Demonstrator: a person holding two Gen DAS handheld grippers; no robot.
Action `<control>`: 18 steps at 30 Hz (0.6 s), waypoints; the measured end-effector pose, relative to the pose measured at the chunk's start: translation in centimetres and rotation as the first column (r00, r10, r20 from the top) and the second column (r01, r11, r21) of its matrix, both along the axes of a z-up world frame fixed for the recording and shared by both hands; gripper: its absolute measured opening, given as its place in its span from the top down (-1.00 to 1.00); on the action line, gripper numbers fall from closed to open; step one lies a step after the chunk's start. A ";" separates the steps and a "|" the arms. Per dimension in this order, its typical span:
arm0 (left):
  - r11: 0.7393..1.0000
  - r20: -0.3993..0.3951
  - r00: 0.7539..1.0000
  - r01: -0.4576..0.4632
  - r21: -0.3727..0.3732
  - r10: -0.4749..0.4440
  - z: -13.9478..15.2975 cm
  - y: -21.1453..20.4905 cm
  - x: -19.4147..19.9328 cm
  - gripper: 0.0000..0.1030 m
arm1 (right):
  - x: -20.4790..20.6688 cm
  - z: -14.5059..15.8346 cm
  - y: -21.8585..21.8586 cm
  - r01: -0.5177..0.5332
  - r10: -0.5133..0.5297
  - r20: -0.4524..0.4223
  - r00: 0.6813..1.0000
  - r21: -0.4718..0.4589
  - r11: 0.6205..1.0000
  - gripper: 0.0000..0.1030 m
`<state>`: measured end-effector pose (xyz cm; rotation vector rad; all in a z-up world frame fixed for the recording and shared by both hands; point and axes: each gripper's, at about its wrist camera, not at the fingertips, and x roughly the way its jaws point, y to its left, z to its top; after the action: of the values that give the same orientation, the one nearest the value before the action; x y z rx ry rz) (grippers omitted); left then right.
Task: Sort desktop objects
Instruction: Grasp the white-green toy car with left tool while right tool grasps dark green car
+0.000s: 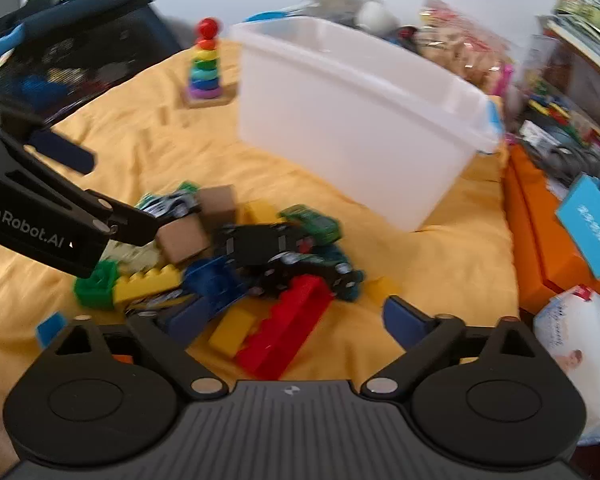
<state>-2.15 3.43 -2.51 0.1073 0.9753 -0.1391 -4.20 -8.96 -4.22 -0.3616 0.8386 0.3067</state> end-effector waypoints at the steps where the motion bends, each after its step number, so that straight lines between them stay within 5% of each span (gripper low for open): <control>1: 1.000 -0.007 1.000 0.005 0.008 -0.005 -0.2 0.1 -0.2 -0.61 | 0.0 0.1 0.0 -0.005 0.005 -0.010 1.000 -0.001 1.000 -0.83; 6: 0.997 -0.029 0.999 0.042 0.063 -0.040 -0.8 -0.1 -1.4 -0.19 | 0.1 -0.4 -0.9 0.040 -0.040 -0.060 0.997 0.009 0.999 -0.84; 11: 0.997 -0.041 0.998 0.050 0.056 -0.048 -1.1 0.0 -1.6 -0.13 | -1.0 -0.9 -1.1 0.047 -0.047 -0.065 0.997 0.010 0.999 -0.94; 14: 0.996 -0.025 0.997 0.073 0.045 -0.072 -1.1 -0.3 -2.3 -0.13 | -1.2 -1.2 -1.9 0.008 0.002 -0.098 0.995 0.104 0.995 -0.77; 18: 0.989 0.013 0.992 0.121 0.084 -0.122 -0.7 -1.3 -2.7 -0.14 | -1.4 -0.8 -1.7 0.000 0.008 -0.083 0.996 0.093 0.996 -0.50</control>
<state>-4.80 2.11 -3.22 0.2445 0.9570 -0.2092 -5.56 -10.67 -5.05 -0.2652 0.9025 0.3657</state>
